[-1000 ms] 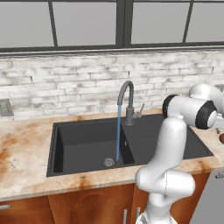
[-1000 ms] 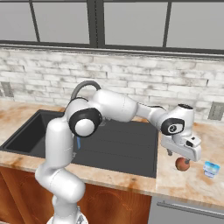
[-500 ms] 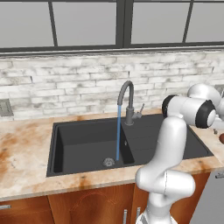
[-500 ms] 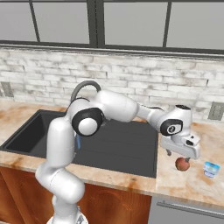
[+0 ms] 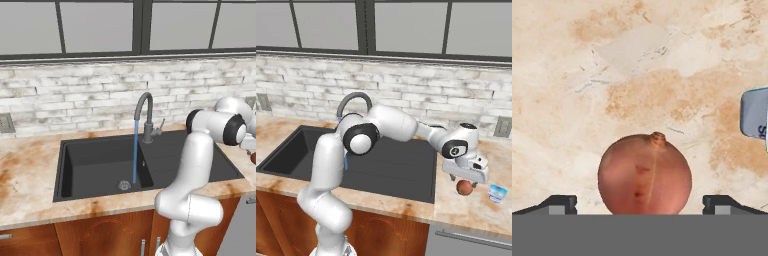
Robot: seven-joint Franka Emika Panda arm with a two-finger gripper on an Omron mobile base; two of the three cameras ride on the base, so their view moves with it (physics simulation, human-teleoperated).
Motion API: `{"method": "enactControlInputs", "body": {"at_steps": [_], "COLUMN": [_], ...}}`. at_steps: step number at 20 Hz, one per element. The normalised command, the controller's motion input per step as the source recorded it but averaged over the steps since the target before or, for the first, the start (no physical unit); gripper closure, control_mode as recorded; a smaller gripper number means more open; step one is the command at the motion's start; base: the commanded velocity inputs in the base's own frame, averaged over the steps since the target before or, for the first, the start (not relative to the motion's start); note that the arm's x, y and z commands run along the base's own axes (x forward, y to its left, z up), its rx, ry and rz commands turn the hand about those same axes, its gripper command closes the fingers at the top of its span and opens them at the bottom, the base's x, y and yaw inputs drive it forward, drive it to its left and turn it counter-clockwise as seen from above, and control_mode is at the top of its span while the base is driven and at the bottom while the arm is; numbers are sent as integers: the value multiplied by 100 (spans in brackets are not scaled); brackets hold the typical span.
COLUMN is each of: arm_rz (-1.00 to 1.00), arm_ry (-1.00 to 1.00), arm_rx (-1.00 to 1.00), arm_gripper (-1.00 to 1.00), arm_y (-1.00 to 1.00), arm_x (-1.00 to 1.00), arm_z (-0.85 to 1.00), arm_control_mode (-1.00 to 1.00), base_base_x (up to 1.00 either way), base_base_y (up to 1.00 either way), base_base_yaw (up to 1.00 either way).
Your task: Turn on the sink faucet. Then move the onion from the counter to the sink. Turn off the sink. Move the vegetable from the sink to the pot next to the stove. Finally move the pot to the front right burner.
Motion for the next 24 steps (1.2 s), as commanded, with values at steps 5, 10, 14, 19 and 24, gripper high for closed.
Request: {"method": "enactControlInputs", "body": {"at_steps": [5, 10, 14, 19, 24], "arm_rz": [0, 0, 0, 0, 0], "arm_ry": [0, 0, 0, 0, 0], "arm_rx": [0, 1, 1, 0, 0], "arm_gripper": [-100, -100, -100, -100, -100], "arm_y": [0, -3, -1, 0, 16], "arm_x": [0, -1, -17, -20, -5], "arm_z": [-3, -6, -9, -14, -12], "arm_control_mode": [-100, -100, -100, -100, -100], "base_base_x": [0, 0, 0, 0, 0], "base_base_y": [0, 0, 0, 0, 0], "base_base_yaw": [0, 0, 0, 0, 0]}}
